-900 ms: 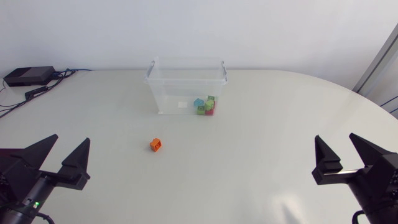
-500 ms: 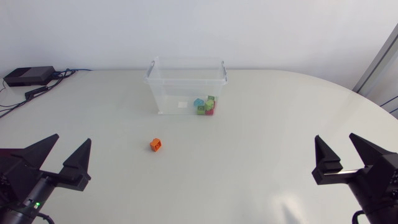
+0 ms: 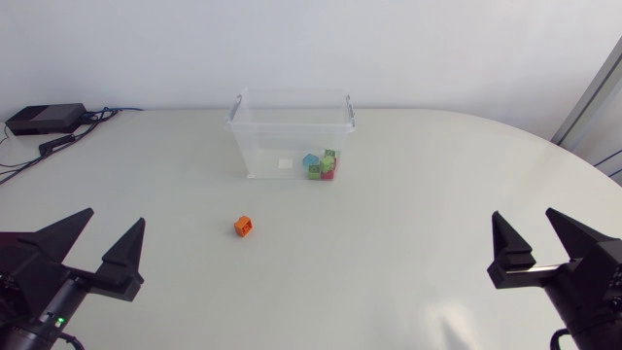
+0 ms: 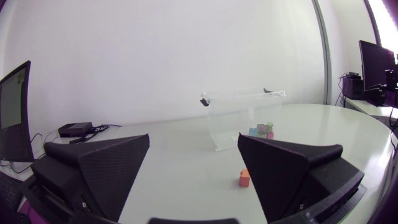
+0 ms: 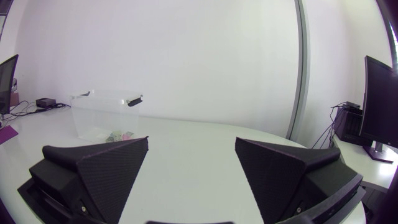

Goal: Place the duplo bricks in the container

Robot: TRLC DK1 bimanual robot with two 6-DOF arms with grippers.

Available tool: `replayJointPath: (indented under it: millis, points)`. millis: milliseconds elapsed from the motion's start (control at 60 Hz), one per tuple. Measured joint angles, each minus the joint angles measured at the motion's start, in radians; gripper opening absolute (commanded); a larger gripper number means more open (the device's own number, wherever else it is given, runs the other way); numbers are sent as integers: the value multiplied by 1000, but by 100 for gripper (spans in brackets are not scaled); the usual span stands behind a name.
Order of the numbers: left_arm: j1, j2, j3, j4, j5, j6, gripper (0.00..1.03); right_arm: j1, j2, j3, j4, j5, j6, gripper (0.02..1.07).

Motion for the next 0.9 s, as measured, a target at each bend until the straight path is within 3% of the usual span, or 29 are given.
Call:
replayJointPath:
  millis: [617, 900]
  points:
    - [6, 17, 0, 45, 0, 27, 99, 0, 0, 0, 0, 0, 0, 103]
    - [5, 293, 119, 38, 24, 39, 99, 0, 0, 0, 0, 0, 0, 103]
